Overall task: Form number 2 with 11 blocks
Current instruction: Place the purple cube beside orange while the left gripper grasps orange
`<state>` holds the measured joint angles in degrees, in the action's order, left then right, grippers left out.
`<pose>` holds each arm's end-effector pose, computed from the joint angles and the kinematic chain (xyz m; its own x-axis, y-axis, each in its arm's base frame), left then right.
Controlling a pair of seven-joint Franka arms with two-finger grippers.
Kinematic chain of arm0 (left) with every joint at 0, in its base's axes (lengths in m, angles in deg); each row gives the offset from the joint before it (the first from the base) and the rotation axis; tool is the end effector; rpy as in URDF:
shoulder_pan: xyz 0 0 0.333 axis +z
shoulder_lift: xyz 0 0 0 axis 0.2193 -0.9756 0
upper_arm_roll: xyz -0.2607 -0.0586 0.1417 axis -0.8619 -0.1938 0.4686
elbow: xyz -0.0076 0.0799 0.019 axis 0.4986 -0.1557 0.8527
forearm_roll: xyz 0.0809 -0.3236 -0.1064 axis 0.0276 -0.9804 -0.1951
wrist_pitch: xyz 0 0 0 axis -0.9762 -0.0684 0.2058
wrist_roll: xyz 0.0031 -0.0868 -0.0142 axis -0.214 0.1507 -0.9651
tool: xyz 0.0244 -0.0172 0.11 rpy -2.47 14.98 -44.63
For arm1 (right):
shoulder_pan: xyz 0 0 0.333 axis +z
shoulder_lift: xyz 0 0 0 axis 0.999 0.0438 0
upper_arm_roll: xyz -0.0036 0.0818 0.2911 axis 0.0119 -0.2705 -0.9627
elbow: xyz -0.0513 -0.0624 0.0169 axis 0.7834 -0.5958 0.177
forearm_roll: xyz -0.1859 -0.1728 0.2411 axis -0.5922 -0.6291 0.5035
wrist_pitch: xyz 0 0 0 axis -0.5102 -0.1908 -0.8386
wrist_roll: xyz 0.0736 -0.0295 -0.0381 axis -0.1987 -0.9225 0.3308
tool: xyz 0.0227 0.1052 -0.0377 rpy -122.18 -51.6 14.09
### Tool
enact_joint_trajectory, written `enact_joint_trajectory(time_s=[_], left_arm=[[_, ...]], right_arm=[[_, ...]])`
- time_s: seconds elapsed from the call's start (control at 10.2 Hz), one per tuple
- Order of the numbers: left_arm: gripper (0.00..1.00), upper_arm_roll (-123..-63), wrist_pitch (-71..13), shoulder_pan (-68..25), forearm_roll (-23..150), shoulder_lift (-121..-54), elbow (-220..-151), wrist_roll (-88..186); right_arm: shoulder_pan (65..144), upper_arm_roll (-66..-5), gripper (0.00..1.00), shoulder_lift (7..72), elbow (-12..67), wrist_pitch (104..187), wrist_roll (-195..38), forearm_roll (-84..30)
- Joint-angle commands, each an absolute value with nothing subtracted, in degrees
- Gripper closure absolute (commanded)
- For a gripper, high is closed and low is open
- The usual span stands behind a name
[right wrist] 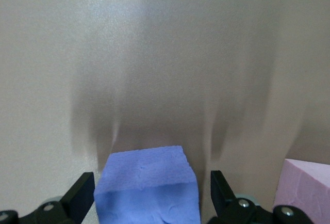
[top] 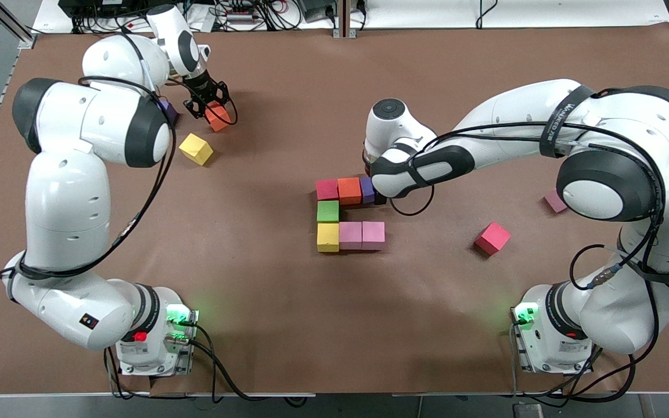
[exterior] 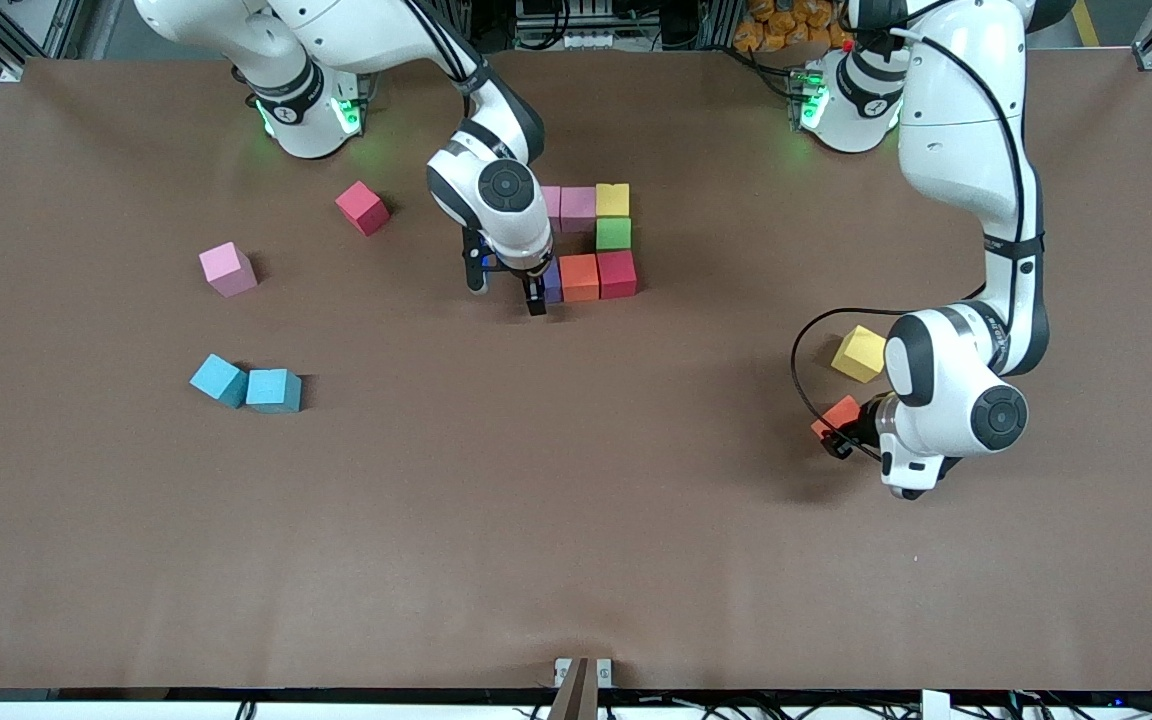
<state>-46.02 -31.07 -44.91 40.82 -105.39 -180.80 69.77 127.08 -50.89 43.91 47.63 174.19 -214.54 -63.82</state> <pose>0.6088 -0.0977 0.2030 0.7657 0.6023 -0.2259 0.6113 -0.7906 -0.0360 0.3585 0.4205 0.2052 0.1224 -0.9919 -0.0342 -0.9878 -0.1251 0.0923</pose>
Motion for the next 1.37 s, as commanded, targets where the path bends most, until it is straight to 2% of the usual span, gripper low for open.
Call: enact_joint_trajectory(time_s=[0.0,0.39,0.79,0.98,1.28], left_arm=[[0.94,-46.11,-31.69,-45.1,39.55,-104.77,-180.64,70.88],[0.95,-45.94,-31.6,-48.78,39.72,-102.05,-180.37,71.68],[0.95,-45.94,-31.6,-51.86,39.81,-98.45,-180.19,72.9],[0.94,-45.85,-31.6,-54.4,40.42,-98.36,-178.62,73.0],[0.94,-45.94,-31.6,-58.44,43.13,-98.36,-176.77,72.03]], right_arm=[[127.39,-50.68,0.0,44.01,47.15,174.56,-216.07,-64.69],[127.48,-50.68,0.0,43.04,46.27,168.87,-214.58,-65.39],[126.69,-50.68,0.0,41.37,44.69,166.67,-212.91,-65.83],[126.08,-50.59,0.0,41.28,41.97,161.93,-210.72,-65.83],[123.8,-50.42,0.0,40.41,40.82,160.94,-205.45,-65.92]])
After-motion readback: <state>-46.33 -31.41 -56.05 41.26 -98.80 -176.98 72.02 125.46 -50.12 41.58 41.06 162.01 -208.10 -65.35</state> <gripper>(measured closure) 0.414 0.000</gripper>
